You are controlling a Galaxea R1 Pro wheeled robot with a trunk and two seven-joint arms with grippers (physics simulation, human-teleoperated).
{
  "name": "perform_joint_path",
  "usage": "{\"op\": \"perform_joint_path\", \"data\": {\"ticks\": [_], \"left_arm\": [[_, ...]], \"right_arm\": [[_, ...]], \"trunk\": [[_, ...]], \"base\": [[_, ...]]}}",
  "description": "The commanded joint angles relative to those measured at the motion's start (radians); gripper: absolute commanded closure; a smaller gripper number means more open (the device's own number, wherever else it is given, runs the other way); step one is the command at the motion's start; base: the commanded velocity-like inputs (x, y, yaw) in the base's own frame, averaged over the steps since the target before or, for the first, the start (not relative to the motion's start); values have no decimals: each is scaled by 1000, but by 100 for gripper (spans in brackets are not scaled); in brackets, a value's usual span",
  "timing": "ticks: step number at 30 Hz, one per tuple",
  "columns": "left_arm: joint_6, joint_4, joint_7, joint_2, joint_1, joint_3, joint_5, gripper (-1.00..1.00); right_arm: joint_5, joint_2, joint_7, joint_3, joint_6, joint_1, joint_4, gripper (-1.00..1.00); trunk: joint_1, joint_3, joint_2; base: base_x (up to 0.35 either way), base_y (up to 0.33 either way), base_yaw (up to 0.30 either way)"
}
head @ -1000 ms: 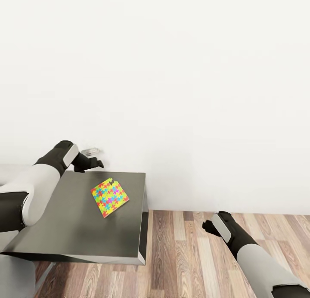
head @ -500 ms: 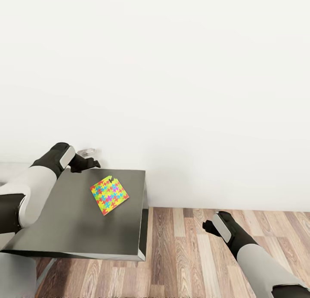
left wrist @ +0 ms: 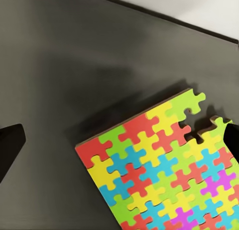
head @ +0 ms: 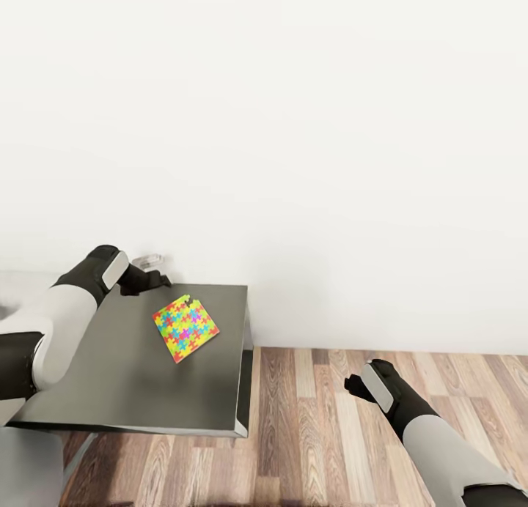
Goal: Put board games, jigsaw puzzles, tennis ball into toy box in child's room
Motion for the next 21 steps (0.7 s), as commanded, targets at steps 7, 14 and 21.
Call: {"op": "perform_joint_path", "data": {"ticks": [7, 14, 21], "left_arm": [[4, -1, -5, 0, 7, 0, -1, -100], [3, -1, -5, 0, 9, 0, -1, -100], [2, -1, -5, 0, 10, 0, -1, -100]], "right_arm": [[-10, -1, -9, 8, 3, 0, -2, -100], [-10, -1, -9, 8, 3, 0, -2, -100], [-10, -1, -9, 8, 3, -1, -2, -100]], "trunk": [[0, -13, -2], [0, -25, -2], [0, -36, -2]], "base": [[0, 0, 0], [0, 0, 0], [0, 0, 0]]}}
